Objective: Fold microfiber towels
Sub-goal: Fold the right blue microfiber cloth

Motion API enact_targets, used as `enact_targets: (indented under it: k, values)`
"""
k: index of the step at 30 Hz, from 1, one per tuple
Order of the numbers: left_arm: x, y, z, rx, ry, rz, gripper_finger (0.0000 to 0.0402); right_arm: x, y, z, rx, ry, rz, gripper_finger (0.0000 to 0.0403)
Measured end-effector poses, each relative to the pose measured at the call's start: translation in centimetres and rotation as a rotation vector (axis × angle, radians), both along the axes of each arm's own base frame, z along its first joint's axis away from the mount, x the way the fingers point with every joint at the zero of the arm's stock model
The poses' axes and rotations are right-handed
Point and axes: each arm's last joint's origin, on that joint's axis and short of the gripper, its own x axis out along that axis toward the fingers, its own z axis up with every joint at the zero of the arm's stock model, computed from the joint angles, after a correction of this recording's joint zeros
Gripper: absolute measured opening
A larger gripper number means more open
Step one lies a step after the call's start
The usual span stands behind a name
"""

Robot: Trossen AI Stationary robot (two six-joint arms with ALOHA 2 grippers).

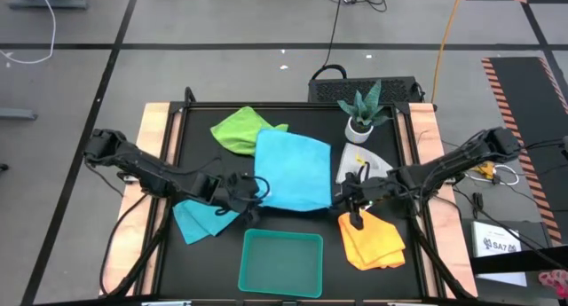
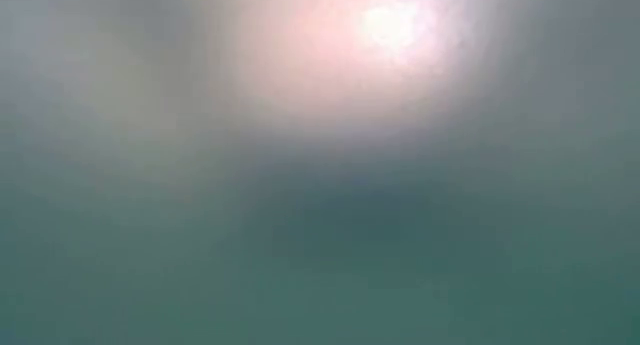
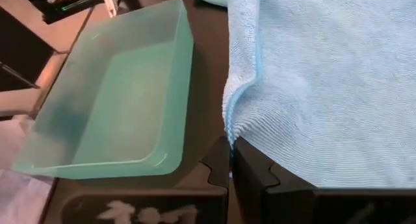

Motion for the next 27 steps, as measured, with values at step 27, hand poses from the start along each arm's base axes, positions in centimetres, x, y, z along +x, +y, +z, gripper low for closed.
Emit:
enact_targets:
  k: [27]
  values:
    - [0.6,3.0,-1.4,0.231,0.084,0.130,0.0000,1.4,-2.2,-1.9,-0.186,0.060,-0.113,0.0000]
